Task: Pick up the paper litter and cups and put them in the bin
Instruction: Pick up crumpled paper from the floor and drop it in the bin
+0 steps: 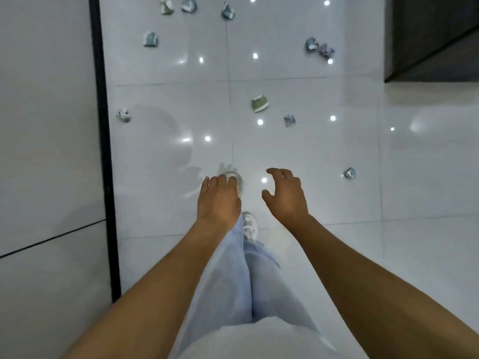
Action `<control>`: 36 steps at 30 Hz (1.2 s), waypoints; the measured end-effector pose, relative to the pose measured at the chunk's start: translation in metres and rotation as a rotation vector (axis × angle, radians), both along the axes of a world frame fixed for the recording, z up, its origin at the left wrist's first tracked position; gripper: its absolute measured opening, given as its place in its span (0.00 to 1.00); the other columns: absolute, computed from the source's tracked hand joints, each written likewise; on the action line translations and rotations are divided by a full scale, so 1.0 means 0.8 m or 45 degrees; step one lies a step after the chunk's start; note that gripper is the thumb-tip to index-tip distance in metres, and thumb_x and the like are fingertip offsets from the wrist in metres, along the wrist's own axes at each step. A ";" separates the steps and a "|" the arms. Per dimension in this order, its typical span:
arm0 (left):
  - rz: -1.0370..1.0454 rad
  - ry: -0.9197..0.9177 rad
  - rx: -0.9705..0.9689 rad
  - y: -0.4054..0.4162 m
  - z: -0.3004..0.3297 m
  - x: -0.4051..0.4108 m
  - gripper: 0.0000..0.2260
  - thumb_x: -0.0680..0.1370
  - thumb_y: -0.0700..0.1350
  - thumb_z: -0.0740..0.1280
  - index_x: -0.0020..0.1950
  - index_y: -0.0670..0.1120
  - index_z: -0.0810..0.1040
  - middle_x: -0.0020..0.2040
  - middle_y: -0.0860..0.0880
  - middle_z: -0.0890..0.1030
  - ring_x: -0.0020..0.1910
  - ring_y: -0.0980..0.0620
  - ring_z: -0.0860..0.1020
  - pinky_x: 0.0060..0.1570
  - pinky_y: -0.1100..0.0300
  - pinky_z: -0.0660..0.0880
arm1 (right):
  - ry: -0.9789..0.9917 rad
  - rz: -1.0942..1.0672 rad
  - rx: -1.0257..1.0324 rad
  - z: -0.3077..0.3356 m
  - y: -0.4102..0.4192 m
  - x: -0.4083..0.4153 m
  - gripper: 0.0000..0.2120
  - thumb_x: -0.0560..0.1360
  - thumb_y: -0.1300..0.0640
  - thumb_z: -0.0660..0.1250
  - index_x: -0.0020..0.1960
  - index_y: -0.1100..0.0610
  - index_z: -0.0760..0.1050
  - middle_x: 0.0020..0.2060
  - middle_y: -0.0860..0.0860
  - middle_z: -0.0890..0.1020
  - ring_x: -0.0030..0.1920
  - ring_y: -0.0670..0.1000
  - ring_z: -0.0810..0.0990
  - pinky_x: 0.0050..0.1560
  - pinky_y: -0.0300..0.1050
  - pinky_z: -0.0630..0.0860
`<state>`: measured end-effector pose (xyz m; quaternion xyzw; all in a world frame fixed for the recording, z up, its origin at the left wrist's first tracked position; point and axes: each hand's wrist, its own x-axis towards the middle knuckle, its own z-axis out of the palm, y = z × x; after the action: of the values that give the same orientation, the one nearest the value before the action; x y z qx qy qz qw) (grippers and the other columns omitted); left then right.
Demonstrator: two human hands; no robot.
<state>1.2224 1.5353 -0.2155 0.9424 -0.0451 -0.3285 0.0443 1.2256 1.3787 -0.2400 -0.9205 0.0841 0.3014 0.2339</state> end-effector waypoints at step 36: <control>-0.806 0.085 0.004 -0.472 -0.146 0.207 0.18 0.79 0.45 0.58 0.69 0.42 0.68 0.64 0.43 0.73 0.63 0.43 0.71 0.69 0.53 0.61 | 0.142 -0.803 -0.015 -0.163 -0.469 0.050 0.27 0.74 0.58 0.66 0.72 0.54 0.65 0.69 0.55 0.68 0.64 0.59 0.69 0.59 0.51 0.69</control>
<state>1.3881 1.1577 -0.3326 0.8703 -0.3341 -0.3569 -0.0601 1.2657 1.0035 -0.3705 -0.8325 0.3798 0.2635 0.3054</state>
